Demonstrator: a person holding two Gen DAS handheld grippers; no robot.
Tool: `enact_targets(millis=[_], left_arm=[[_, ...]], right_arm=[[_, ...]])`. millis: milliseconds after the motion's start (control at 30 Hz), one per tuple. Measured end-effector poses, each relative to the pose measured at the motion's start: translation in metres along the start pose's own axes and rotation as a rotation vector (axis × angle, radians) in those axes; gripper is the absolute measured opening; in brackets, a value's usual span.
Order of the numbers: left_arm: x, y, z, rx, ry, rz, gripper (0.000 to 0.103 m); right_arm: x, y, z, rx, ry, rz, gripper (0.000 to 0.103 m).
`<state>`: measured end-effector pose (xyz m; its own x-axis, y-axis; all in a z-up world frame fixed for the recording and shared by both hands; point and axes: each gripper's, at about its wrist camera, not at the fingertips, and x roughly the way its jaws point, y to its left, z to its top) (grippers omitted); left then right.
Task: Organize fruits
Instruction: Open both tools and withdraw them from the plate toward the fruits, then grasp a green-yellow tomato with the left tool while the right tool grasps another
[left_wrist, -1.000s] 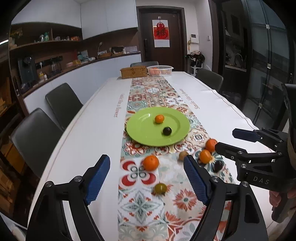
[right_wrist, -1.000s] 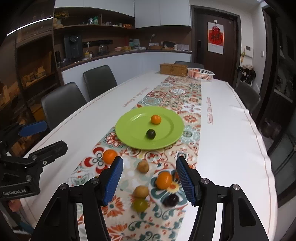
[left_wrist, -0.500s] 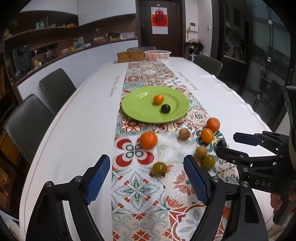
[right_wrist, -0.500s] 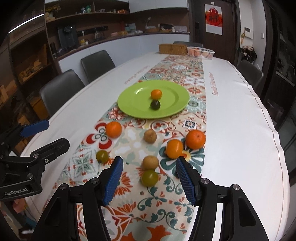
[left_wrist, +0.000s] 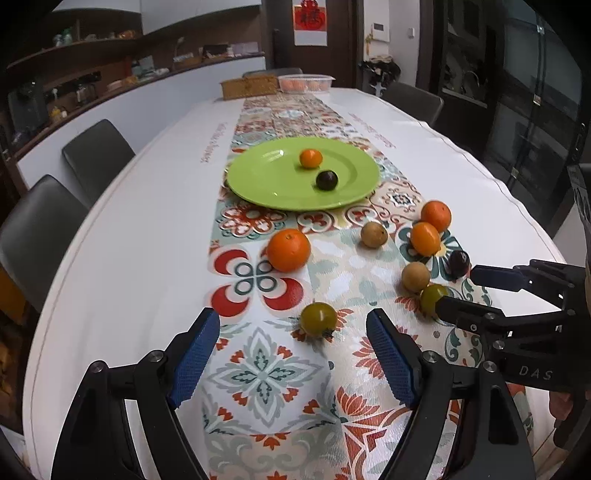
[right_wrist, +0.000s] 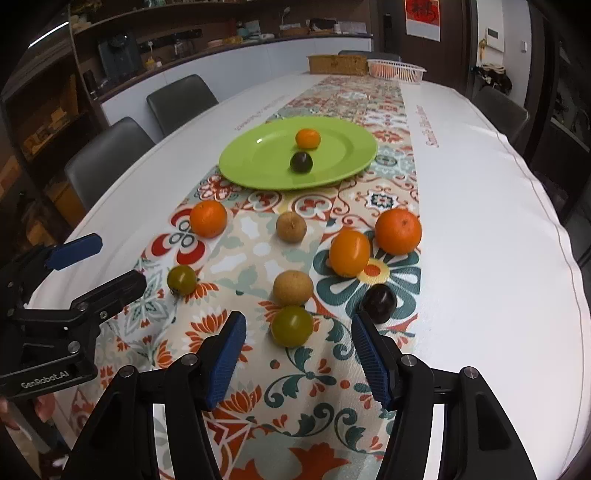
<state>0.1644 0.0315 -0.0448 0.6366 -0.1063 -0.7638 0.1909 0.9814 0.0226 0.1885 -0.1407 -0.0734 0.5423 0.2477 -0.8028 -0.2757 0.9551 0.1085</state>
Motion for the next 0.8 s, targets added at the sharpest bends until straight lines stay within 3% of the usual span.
enact_targets(millis=[167, 400, 700, 800], left_arm=[[0.016, -0.001, -0.001, -0.003, 0.037, -0.037, 0.078], [0.036, -0.004, -0.003, 0.0, 0.091, -0.066, 0.066], [0.048, -0.004, 0.001, -0.028, 0.118, -0.081, 0.047], [0.051, -0.004, 0.0, -0.032, 0.132, -0.085, 0.036]], right_arm=[[0.007, 0.0, -0.002, 0.001, 0.014, -0.003, 0.06], [0.016, 0.001, -0.003, 0.0, 0.037, 0.01, 0.058], [0.024, 0.001, -0.002, 0.002, 0.058, 0.022, 0.045], [0.026, 0.001, -0.002, -0.002, 0.061, 0.02, 0.041]])
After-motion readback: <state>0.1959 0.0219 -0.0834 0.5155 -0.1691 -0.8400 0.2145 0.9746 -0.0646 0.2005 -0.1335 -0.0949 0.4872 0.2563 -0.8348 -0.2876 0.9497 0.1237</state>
